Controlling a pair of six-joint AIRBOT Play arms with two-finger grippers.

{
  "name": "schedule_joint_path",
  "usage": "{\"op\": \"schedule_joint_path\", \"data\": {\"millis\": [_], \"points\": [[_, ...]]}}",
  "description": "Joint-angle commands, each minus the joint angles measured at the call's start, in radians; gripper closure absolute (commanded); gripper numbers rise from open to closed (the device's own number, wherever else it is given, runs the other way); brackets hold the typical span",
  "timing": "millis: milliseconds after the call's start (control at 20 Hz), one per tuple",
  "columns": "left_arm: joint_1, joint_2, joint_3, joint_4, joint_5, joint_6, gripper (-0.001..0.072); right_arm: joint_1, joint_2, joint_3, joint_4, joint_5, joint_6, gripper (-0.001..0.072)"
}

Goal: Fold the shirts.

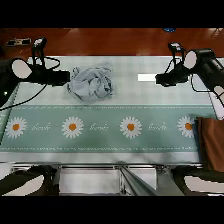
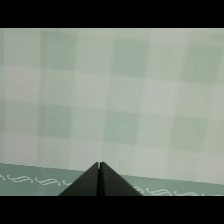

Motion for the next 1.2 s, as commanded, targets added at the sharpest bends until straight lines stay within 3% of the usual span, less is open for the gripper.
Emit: {"op": "schedule_joint_path", "data": {"millis": [0,850,1150], "points": [[0.000,0.000,0.000,0.000,0.000,0.000,0.0685,0.000,-0.001,0.000,0.000,0.000,0.000,0.0694],[0.000,0.000,0.000,0.000,0.016,0.000,0.0685,0.000,-0.001,0.000,0.001,-0.026,0.000,0.0694],[0.000,0.000,0.000,-0.068,0.370,-0.004,0.0684,0.000,-0.001,-0.001,-0.001,-0.106,0.000,0.0694]]}}
